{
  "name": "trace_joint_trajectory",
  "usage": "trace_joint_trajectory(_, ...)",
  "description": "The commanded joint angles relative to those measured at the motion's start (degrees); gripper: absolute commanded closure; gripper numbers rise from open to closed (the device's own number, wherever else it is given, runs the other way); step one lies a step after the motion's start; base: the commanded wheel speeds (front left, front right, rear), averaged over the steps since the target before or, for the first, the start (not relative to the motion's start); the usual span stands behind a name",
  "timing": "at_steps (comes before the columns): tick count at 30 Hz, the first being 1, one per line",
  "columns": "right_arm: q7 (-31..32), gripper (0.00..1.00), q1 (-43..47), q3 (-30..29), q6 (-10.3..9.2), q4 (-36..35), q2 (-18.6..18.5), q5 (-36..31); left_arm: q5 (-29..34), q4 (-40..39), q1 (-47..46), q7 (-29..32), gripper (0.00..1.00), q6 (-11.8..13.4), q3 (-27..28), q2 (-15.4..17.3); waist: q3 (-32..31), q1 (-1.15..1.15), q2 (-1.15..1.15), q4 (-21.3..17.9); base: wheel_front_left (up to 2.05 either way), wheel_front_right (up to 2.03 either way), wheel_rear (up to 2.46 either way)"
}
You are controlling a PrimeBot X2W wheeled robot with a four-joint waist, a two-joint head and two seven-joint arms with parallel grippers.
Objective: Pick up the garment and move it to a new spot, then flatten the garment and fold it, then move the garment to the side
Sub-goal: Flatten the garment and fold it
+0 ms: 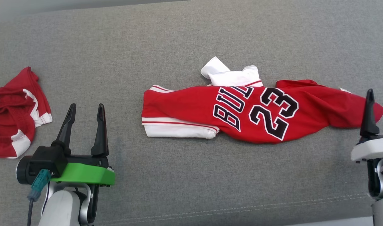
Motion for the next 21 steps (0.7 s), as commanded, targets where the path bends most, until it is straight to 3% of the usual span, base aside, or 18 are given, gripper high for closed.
trace_joint_trajectory(1, -0.35, 0.00, -0.36, 0.68, -0.08, -0.70, 0.33, -0.49, 0.59, 0.03, -0.27, 0.00, 0.00, -0.35, 0.18, 0.18, -0.28, 0.00, 0.00, 0.14, 0.00, 0.00, 0.00)
trace_joint_trajectory(11, -0.48, 0.00, 2.25, 11.19, -0.08, -11.36, 2.36, -0.22, 1.59, -1.61, 1.39, 0.00, 0.00, 0.31, 0.70, -0.16, -2.86, 0.00, 0.00, 1.34, 0.00, 0.00, 0.00)
trace_joint_trajectory(21, 1.01, 0.00, 8.55, 17.88, -0.08, -13.84, 3.53, 1.55, 2.62, -3.12, 5.68, 0.00, 0.00, 0.73, 0.35, -0.72, -6.79, 0.00, 0.00, 2.19, 0.00, 0.00, 0.00)
